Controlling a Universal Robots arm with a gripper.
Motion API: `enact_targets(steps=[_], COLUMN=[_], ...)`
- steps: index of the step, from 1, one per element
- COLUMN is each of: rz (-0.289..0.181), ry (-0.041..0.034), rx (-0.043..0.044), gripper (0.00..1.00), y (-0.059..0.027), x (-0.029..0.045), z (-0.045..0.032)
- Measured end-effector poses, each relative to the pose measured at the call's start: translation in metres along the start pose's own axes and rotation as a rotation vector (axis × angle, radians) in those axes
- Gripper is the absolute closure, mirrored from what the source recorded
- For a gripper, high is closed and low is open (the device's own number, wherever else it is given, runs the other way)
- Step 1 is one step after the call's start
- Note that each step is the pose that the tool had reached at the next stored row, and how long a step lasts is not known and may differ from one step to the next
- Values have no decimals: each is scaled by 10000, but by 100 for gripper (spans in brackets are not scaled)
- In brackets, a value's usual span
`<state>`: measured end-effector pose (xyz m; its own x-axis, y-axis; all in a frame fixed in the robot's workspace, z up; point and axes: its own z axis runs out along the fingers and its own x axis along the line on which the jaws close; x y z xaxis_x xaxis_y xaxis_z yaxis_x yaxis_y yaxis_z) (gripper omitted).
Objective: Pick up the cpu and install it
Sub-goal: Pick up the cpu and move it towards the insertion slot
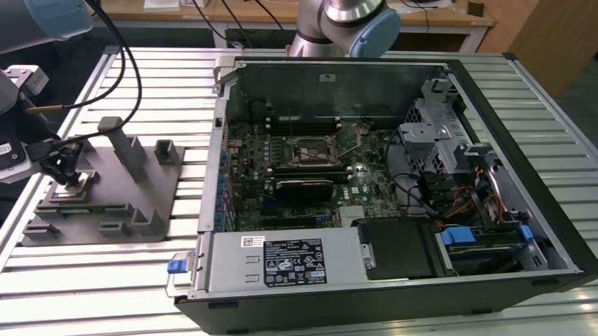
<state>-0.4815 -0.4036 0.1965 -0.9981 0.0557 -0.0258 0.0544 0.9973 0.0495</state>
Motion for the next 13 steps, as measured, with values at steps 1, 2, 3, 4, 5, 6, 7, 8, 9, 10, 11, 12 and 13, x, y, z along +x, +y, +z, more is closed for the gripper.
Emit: enact_targets(steps=[1, 2, 3, 4, 5, 6, 7, 8, 9, 10, 11, 12, 13], rz=[-1, -2, -3, -3, -4, -5, -6, -7, -8, -9, -9, -9, -9], ry=[0, 0, 0, 0, 0, 0, 0, 1, 1, 0, 1, 0, -3], rx=[0, 0, 0, 0, 0, 0, 0, 0, 0, 0, 0, -1, -2], gripper=[76, 71, 71, 65, 59, 59, 53, 47, 47, 47, 41, 41, 41], y=[0, 0, 0, 0, 0, 0, 0, 0, 0, 0, 0, 0, 0], x=[0, 0, 0, 0, 0, 0, 0, 0, 0, 0, 0, 0, 0], z=[0, 0, 0, 0, 0, 0, 0, 0, 0, 0, 0, 2, 10])
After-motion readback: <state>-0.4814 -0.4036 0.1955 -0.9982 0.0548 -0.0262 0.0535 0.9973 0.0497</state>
